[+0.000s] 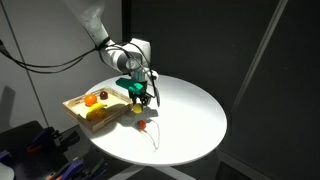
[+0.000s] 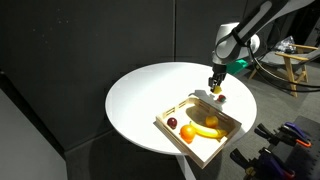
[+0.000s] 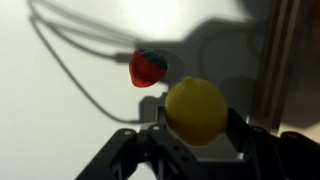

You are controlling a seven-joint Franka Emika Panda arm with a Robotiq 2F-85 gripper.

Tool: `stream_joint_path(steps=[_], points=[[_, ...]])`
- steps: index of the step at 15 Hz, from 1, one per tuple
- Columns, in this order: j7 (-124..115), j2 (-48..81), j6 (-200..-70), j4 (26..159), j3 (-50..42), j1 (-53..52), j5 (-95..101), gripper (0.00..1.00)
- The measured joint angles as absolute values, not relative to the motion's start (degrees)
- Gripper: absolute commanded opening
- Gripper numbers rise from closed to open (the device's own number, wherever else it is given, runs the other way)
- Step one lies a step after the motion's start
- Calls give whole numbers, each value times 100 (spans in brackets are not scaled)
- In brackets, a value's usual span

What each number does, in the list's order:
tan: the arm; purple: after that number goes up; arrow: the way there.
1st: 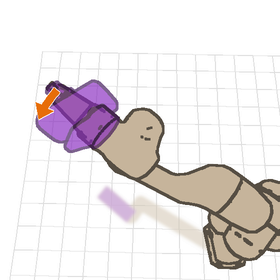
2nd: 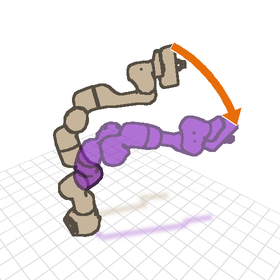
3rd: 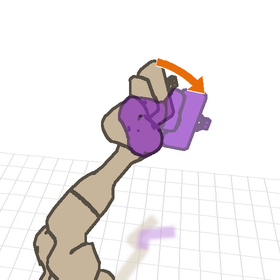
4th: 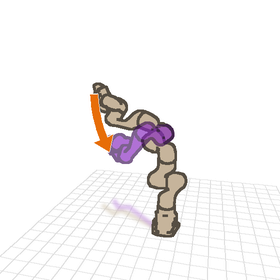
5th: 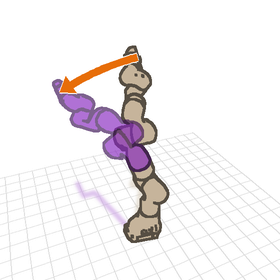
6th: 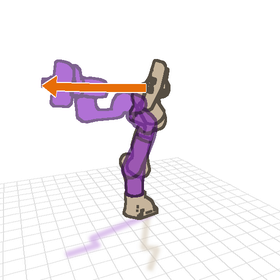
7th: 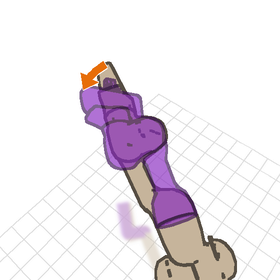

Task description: Pick up the yellow lemon toy from the tray and put it on the table, pick up the red strawberry toy from the table and put it in the tray

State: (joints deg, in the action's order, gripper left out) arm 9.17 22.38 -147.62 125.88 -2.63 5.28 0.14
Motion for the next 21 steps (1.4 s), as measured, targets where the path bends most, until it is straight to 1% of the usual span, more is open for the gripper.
stream_joint_path(steps=[13,21], points=[[659,2648,-14762,12272,-384,624,11,35],[580,2906,-14708,11764,-306,616,9,35]])
